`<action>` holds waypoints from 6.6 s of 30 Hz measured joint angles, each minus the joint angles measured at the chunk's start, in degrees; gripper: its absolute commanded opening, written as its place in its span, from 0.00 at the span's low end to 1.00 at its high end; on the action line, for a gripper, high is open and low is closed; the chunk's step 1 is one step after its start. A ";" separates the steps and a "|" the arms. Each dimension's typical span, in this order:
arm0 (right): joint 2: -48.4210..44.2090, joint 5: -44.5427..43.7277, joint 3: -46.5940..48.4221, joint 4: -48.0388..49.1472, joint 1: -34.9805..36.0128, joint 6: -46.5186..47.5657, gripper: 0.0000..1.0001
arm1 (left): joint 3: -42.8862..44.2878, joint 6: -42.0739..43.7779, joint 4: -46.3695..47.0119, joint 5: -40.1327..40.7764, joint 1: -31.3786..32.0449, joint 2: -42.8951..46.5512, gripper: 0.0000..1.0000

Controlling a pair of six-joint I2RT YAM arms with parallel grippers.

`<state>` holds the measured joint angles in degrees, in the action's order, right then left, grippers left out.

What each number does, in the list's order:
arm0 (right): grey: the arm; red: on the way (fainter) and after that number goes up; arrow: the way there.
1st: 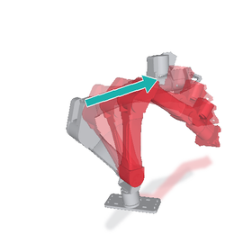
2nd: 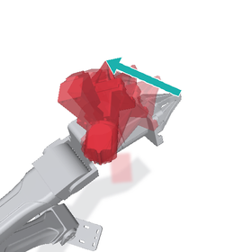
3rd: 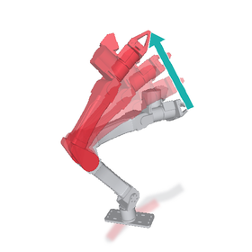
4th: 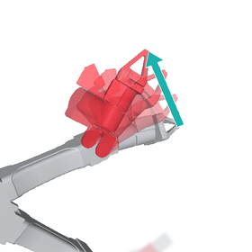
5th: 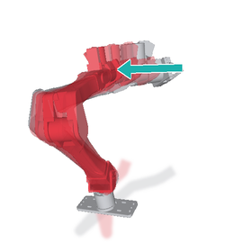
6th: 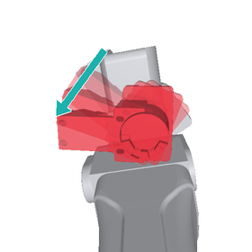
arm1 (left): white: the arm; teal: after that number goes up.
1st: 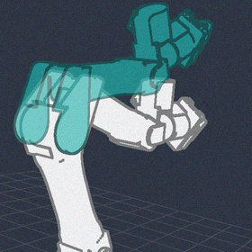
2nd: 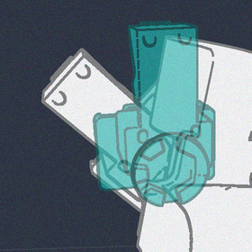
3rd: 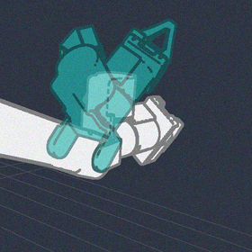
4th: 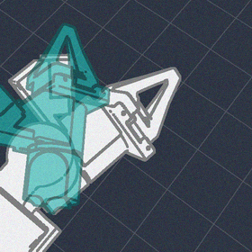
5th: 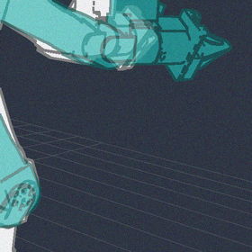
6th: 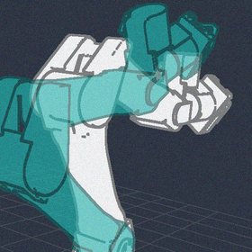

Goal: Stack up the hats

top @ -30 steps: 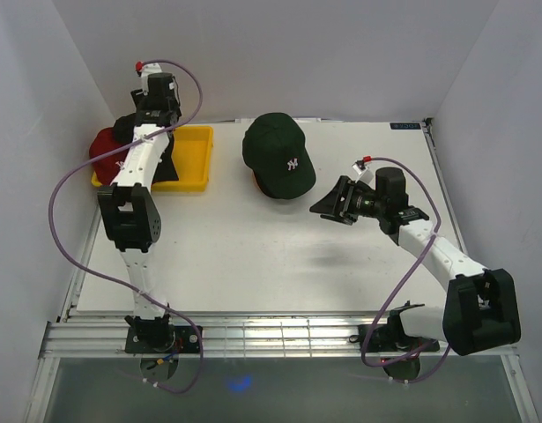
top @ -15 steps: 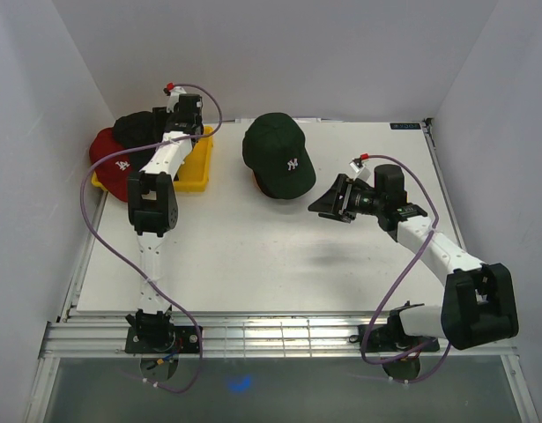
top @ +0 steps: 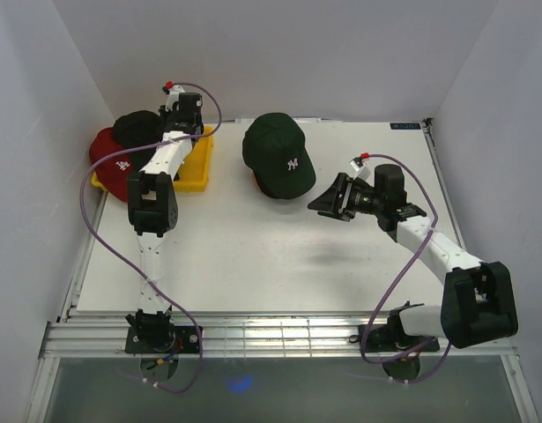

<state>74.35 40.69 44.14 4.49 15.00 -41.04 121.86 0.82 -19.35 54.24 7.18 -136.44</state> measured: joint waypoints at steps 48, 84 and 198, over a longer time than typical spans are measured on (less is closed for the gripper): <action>16.13 -24.81 15.69 24.04 28.02 -13.64 0.85 | -5.86 -43.85 -37.44 -20.61 6.49 37.31 0.00; 31.78 -37.70 38.42 20.00 40.15 -24.13 0.42 | -17.55 -44.48 -39.89 -29.75 6.47 54.03 0.00; 18.64 -17.90 27.08 27.19 9.49 -64.28 0.08 | -46.12 -34.71 -13.62 -47.80 6.71 75.54 0.69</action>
<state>92.99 22.79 71.22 31.68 24.49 -105.32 75.75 -33.89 -32.97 6.44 13.89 -60.90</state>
